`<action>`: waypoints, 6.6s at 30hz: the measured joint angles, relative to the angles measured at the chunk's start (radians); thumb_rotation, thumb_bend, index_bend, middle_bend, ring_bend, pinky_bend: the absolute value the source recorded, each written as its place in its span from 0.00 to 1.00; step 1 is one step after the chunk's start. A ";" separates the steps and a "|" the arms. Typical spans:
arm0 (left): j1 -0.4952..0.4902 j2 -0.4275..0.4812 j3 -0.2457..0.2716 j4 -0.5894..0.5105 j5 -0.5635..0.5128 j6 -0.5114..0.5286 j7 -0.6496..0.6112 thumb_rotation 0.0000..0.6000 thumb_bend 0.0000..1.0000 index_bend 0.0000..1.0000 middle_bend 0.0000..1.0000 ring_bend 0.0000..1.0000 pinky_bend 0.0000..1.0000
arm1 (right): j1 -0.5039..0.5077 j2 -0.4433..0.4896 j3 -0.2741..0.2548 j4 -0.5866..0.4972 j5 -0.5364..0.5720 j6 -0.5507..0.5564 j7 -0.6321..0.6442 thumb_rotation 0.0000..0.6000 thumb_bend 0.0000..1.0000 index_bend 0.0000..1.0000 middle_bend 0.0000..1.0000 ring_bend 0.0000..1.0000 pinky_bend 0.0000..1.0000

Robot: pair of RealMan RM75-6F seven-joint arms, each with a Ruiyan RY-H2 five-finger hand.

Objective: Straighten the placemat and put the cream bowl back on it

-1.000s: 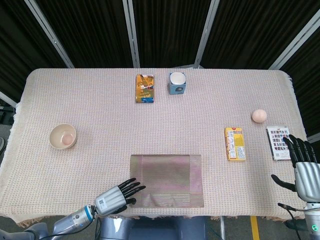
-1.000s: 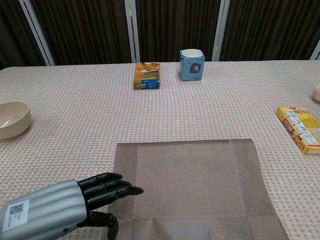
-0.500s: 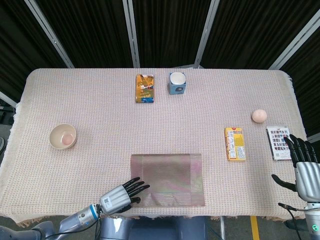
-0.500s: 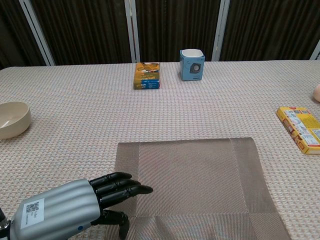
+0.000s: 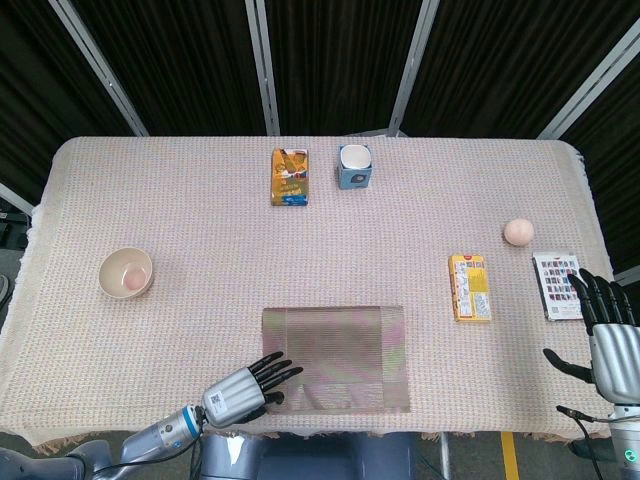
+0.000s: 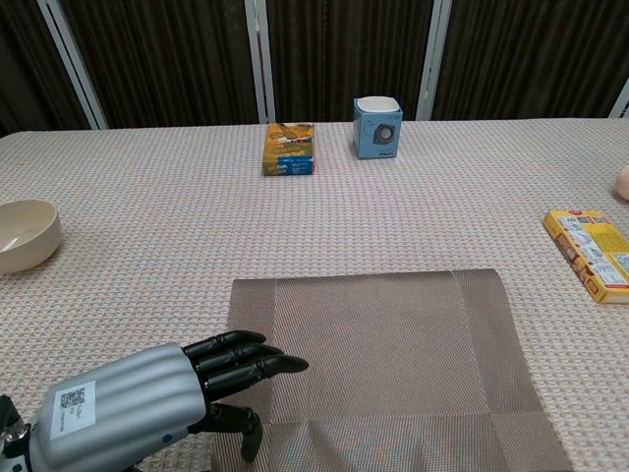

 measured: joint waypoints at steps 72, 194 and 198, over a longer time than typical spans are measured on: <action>-0.016 -0.064 -0.053 0.040 -0.098 -0.024 -0.028 1.00 0.48 0.60 0.00 0.00 0.00 | 0.001 0.001 0.001 0.004 0.001 -0.001 0.009 1.00 0.00 0.05 0.00 0.00 0.00; 0.334 0.738 -0.394 -0.718 -0.740 0.201 0.366 1.00 0.00 0.00 0.00 0.00 0.00 | 0.455 -0.504 -0.136 0.405 -0.258 -0.529 -0.044 1.00 0.00 0.07 0.00 0.00 0.00; 0.333 0.735 -0.396 -0.715 -0.744 0.194 0.368 1.00 0.00 0.00 0.00 0.00 0.00 | 0.457 -0.519 -0.143 0.425 -0.256 -0.525 -0.050 1.00 0.00 0.07 0.00 0.00 0.00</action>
